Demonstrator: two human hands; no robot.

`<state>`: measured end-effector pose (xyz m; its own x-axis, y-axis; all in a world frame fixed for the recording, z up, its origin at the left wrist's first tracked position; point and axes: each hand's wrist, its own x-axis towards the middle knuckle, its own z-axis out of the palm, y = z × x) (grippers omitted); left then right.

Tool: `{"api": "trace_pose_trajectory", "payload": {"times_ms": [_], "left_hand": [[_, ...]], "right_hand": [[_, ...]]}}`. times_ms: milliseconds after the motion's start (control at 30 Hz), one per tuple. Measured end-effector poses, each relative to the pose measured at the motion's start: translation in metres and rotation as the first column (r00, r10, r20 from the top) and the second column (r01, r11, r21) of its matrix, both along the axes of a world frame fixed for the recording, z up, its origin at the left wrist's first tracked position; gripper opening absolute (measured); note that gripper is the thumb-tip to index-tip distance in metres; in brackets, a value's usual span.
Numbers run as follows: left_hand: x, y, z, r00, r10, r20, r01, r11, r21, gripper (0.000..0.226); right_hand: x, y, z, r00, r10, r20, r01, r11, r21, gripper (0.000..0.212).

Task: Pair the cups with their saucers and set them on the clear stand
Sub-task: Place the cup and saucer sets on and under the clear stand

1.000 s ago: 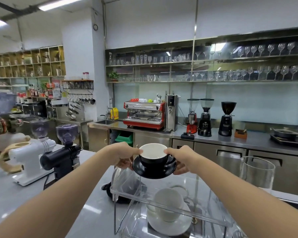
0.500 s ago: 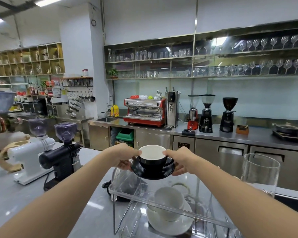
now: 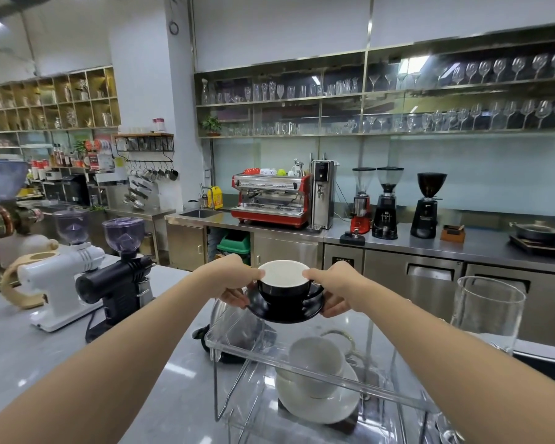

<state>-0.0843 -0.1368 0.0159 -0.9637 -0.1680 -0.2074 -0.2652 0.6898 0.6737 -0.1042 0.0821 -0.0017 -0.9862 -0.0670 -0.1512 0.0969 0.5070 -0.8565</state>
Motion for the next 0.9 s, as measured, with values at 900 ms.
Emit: {"api": "trace_pose_trajectory", "payload": {"times_ms": [900], "left_hand": [[0.057, 0.032, -0.002, 0.763, -0.170, -0.624, -0.121, 0.910, -0.396, 0.038]], "right_hand": [[0.051, 0.016, 0.013, 0.806, 0.188, -0.561, 0.214, 0.791, 0.573, 0.037]]}}
